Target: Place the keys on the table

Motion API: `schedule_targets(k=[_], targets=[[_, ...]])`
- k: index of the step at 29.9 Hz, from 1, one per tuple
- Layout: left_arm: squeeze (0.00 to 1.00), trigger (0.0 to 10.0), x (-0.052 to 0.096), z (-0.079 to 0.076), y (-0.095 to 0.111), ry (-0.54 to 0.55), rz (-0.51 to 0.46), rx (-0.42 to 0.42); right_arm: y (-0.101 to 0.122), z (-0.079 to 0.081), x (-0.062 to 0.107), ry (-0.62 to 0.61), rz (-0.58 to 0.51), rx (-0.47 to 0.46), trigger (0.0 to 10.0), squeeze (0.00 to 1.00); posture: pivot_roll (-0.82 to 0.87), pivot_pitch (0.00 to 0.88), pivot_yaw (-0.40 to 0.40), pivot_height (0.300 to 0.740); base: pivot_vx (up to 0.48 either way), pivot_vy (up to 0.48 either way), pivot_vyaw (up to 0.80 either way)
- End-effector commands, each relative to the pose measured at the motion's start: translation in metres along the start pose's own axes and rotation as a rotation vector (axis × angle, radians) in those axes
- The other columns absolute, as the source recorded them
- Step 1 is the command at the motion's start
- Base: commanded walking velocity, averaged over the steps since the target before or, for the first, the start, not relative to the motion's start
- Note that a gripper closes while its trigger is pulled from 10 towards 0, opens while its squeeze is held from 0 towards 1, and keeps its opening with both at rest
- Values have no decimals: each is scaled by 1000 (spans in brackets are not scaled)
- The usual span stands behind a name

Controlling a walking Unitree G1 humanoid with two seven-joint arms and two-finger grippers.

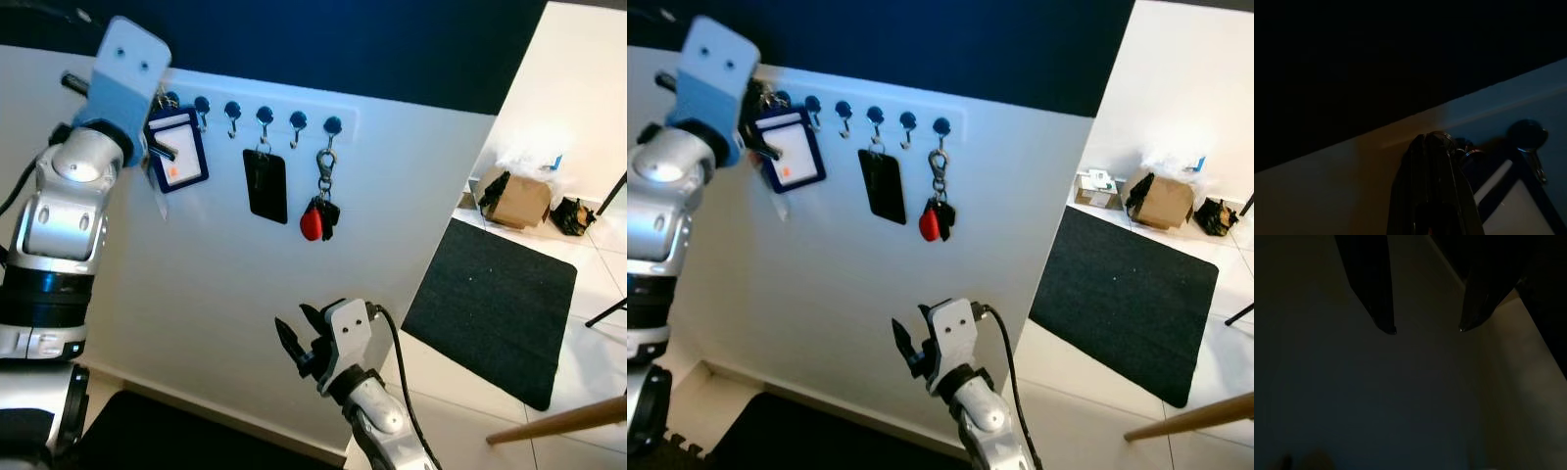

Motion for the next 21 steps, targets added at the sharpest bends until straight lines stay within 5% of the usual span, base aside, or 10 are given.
schedule_targets(k=[1,7,11,21], targets=[[0,10000,-2,-2,2,8,-15,1,-4,4,2,-7,11,-31,10000,0,267,168,-23,740,0,0,0],[0,10000,1,-19,-2,-109,0,-1,-4,4,3,-8,11,-31,10000,0,266,168,-23,740,0,0,0],[0,10000,8,-36,-28,-248,144,-44,-4,4,3,-8,11,-31,10000,0,271,169,-23,740,0,0,0],[0,10000,3,-33,-31,-225,154,-71,-4,6,3,-7,11,-35,10000,0,272,172,-18,740,0,0,0]])
Point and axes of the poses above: a point about 5 cm out from each wrist's last joint towards the gripper, its own x axis pointing back from the gripper into the wrist, its own y axis along the axis of the wrist's last joint, z = x × y, the point moved 3 cm from there along -x, pointing out of the wrist towards the gripper, and after that the axes turned 13 degrees about x, right-handed, at the moved point
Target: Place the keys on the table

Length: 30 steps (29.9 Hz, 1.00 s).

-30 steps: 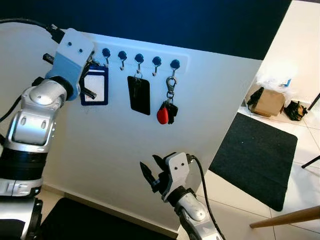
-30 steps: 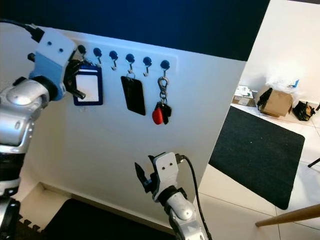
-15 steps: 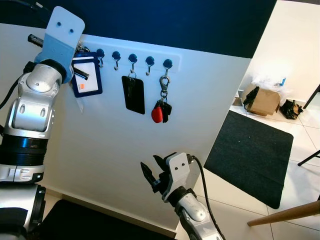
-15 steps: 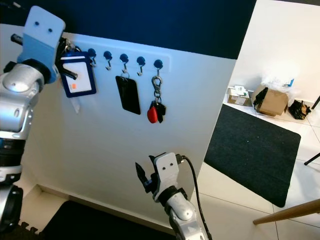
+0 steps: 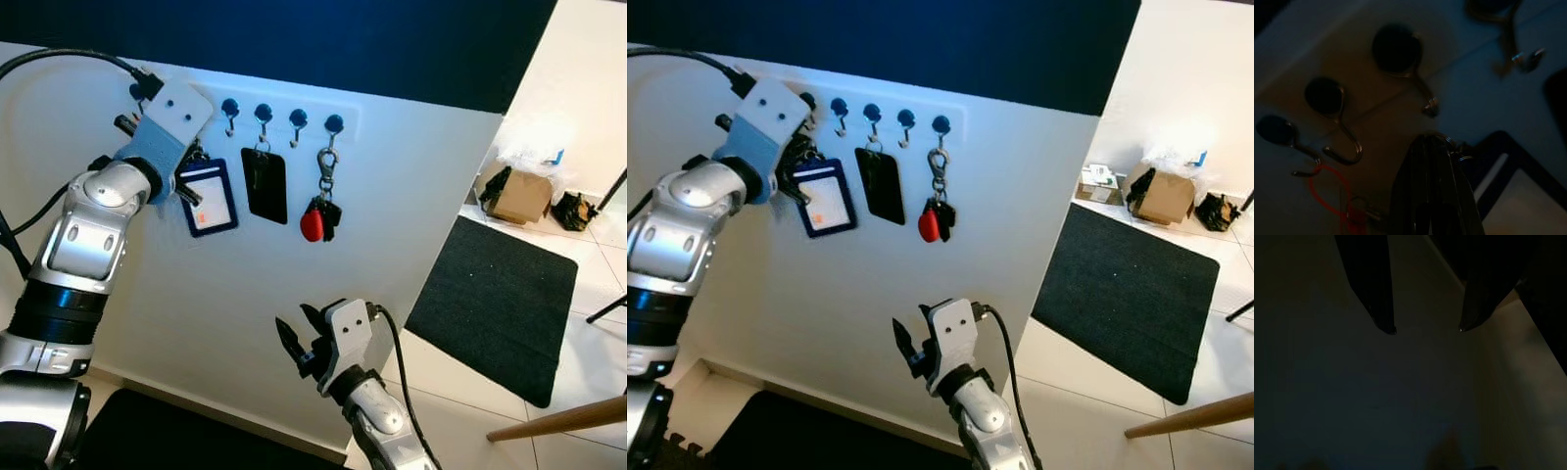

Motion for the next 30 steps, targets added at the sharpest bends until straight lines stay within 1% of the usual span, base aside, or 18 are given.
schedule_targets(k=[1,3,4,5,8,10,13,14,15,16,17,18,19,24,26,27,30], targets=[[0,10000,-1,12,17,62,-59,-27,-4,6,3,-6,11,-34,10000,0,270,172,-16,740,0,0,0],[0,10000,1,23,27,130,-103,-24,-4,5,4,-9,12,-34,10000,0,268,170,-15,740,0,0,0],[0,10000,1,23,27,130,-103,-24,-4,5,4,-9,12,-34,10000,0,268,170,-15,740,0,0,0],[0,10000,4,25,32,133,-121,-20,-5,5,4,-11,12,-33,10000,0,268,169,-14,740,0,0,0],[0,10000,5,26,33,132,-125,-19,-5,5,4,-12,12,-33,10000,0,268,169,-14,740,0,0,0],[0,10000,10,25,30,106,-110,-40,-4,5,4,-13,12,-32,10000,0,268,166,-14,740,0,0,0],[0,10000,24,15,19,-2,-70,-56,-4,4,4,-12,11,-32,10000,0,269,166,-18,740,0,0,0],[0,10000,24,15,19,-2,-70,-56,-4,4,4,-12,11,-32,10000,0,269,166,-18,740,0,0,0],[0,10000,33,8,17,-73,-68,-31,-4,4,4,-9,11,-30,10000,0,272,166,-24,740,0,0,0],[0,10000,33,8,17,-73,-68,-31,-4,4,4,-9,11,-30,10000,0,272,166,-24,740,0,0,0],[0,10000,36,5,17,-97,-70,-16,-4,4,4,-8,11,-30,10000,0,273,165,-25,740,0,0,0],[0,10000,36,5,17,-97,-70,-16,-4,4,4,-8,11,-30,10000,0,273,165,-25,740,0,0,0],[0,10000,41,5,18,-110,-76,7,-4,4,3,-3,10,-28,10000,0,277,163,-32,740,0,0,0],[0,10000,43,7,22,-92,-108,38,-3,5,1,7,6,-27,10000,0,278,161,-37,740,0,0,0],[0,10000,43,7,22,-92,-108,38,-3,5,1,7,6,-27,10000,0,278,161,-37,740,0,0,0],[0,10000,43,7,30,-99,-142,54,-3,5,0,10,5,-26,10000,0,275,158,-38,740,0,0,0],[0,10000,45,5,36,-115,-161,60,-3,5,0,10,5,-25,10000,0,273,158,-37,740,0,0,0]])
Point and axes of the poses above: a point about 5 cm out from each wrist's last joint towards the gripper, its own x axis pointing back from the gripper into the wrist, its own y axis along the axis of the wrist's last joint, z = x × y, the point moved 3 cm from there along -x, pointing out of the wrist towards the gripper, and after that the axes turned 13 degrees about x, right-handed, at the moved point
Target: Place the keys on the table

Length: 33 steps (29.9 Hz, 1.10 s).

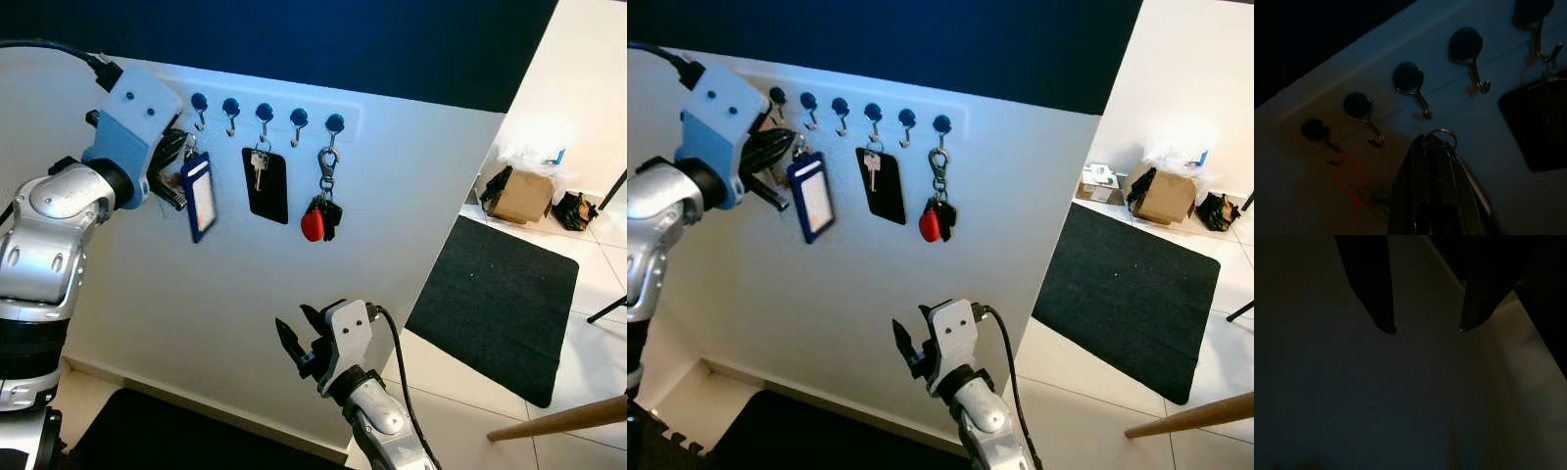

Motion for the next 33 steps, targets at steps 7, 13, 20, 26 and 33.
schedule_targets(k=[7,13,20,26,33], targets=[[0,10000,-2,-5,21,-27,-58,-4,-4,3,2,0,10,-24,10000,0,268,162,-32,740,0,0,0],[0,10000,-14,-7,20,-23,-60,1,-4,3,2,-4,11,-24,10000,0,265,166,-28,740,0,0,0],[0,10000,-18,-8,11,-24,-18,-12,-4,3,2,-8,12,-24,10000,0,259,169,-23,740,0,0,0],[0,10000,-18,-5,2,-12,17,-24,-5,2,4,-16,16,-24,10000,0,260,172,-22,740,0,0,0],[0,10000,-17,2,-1,14,33,-34,-4,3,3,-14,16,-26,10000,0,263,172,-23,740,0,0,0]])
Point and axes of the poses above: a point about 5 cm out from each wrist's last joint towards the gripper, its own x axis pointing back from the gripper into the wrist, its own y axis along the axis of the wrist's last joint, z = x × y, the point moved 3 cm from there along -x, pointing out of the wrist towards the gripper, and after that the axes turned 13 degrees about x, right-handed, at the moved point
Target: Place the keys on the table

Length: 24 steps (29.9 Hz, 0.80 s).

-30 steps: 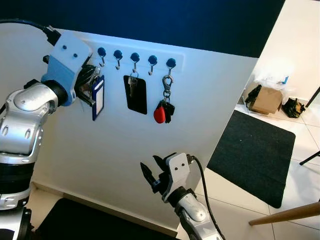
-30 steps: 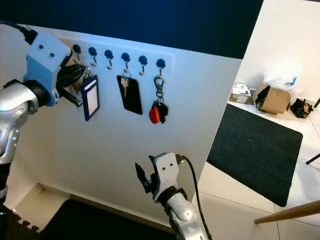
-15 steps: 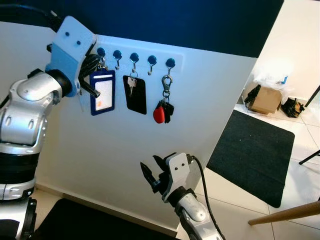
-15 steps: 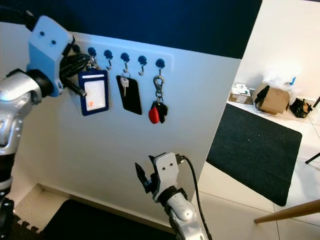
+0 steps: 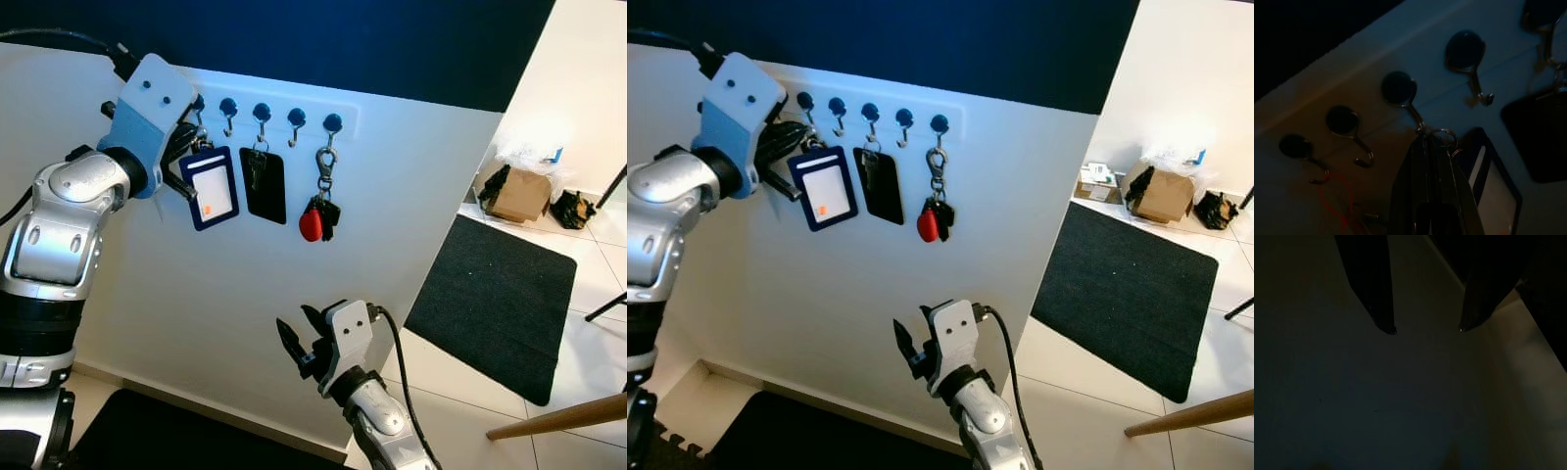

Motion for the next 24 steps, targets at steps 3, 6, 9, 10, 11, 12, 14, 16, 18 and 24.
schedule_targets(k=[3,6,9,10,11,12,14,16,18,24], targets=[[0,10000,2,11,1,54,-2,-27,-3,4,2,-6,9,-26,10000,0,265,172,-25,740,0,0,0],[0,10000,1,16,1,81,-8,-22,-3,4,2,-3,9,-26,10000,0,264,172,-26,740,0,0,0],[0,10000,0,20,4,99,-19,-23,-3,4,2,-3,9,-25,10000,0,263,173,-25,740,0,0,0],[0,10000,0,20,4,99,-19,-23,-3,4,2,-3,9,-25,10000,0,263,173,-25,740,0,0,0],[0,10000,-1,20,5,102,-21,-23,-3,4,2,-4,10,-25,10000,0,263,173,-25,740,0,0,0],[0,10000,-1,21,6,105,-24,-23,-3,4,2,-4,10,-25,10000,0,263,173,-23,740,0,0,0],[0,10000,0,23,9,112,-32,-24,-3,4,2,-6,10,-26,10000,0,262,173,-23,740,0,0,0],[0,10000,0,25,12,117,-42,-24,-3,4,3,-7,10,-26,10000,0,264,172,-22,740,0,0,0],[0,10000,1,26,15,115,-49,-25,-3,4,3,-7,10,-27,10000,0,264,172,-21,740,0,0,0],[0,10000,4,21,17,86,-57,-34,-3,4,2,-7,10,-28,10000,0,265,172,-21,740,0,0,0]])
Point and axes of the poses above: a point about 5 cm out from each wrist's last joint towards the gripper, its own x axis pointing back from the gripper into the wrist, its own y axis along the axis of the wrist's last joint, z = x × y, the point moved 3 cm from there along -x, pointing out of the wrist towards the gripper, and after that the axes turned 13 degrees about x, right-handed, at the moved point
